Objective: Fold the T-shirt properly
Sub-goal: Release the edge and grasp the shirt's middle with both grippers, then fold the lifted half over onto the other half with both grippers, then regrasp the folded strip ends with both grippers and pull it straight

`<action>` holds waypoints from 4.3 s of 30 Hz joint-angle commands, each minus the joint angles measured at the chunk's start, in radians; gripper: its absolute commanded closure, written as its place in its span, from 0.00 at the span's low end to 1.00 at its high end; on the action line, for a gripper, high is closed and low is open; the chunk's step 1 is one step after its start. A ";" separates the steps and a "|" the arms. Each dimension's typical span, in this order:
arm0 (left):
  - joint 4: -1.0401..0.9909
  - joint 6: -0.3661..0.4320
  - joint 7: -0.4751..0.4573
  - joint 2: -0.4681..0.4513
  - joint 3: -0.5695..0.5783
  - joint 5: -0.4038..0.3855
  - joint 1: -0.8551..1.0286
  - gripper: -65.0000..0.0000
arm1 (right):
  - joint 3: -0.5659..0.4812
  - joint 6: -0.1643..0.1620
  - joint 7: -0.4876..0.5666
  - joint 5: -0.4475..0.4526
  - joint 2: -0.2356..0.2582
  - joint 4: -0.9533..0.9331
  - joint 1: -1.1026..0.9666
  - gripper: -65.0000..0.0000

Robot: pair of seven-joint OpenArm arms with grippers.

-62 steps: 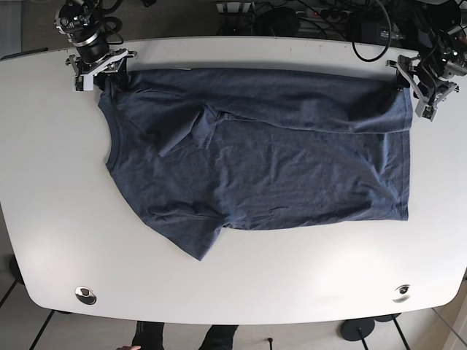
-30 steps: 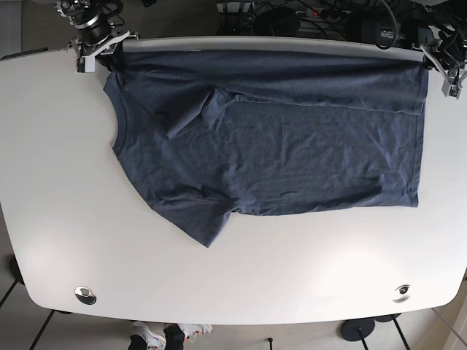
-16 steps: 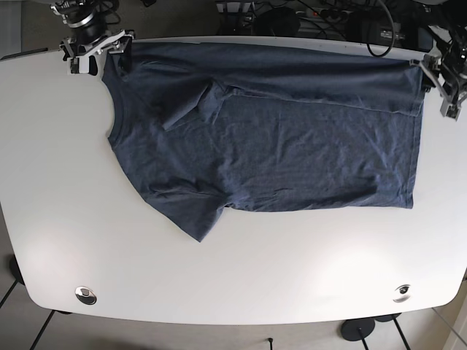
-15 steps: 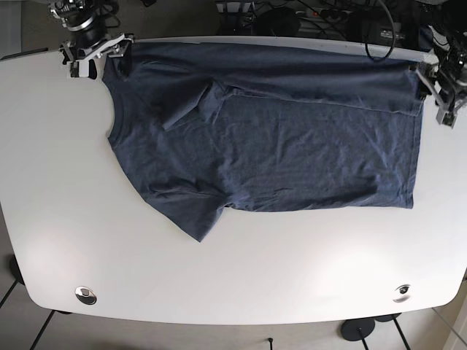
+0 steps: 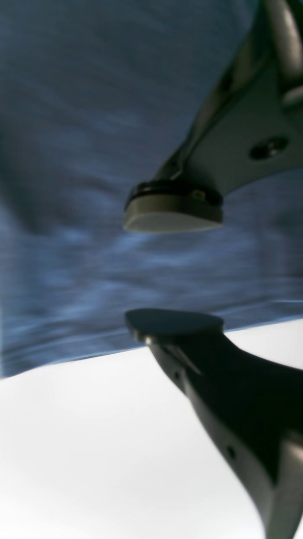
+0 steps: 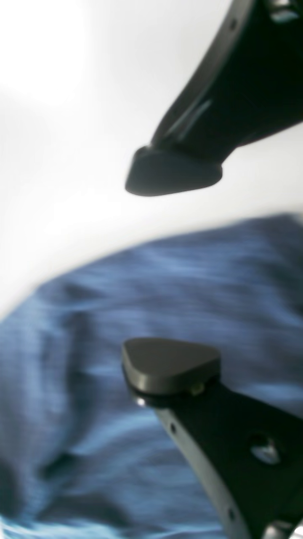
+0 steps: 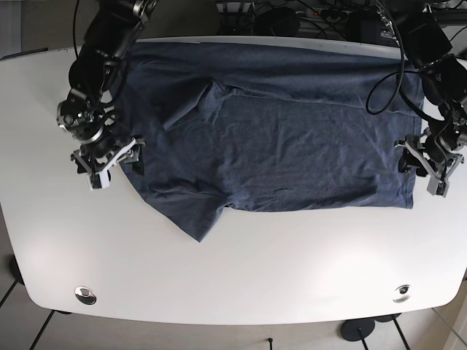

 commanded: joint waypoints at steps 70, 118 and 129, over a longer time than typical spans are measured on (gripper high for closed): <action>-0.272 0.202 -0.355 -0.081 0.144 -0.080 -0.173 1.00 | -0.141 0.003 -0.183 0.013 -0.035 0.136 0.125 0.97; -0.015 0.206 -0.298 -0.064 0.172 -0.245 0.263 0.60 | -0.041 0.006 -0.277 0.185 -0.095 0.090 -0.022 0.14; -0.219 0.203 -0.304 -0.064 0.173 -0.245 0.257 0.61 | -0.039 0.006 -0.317 0.188 -0.136 0.247 -0.058 0.95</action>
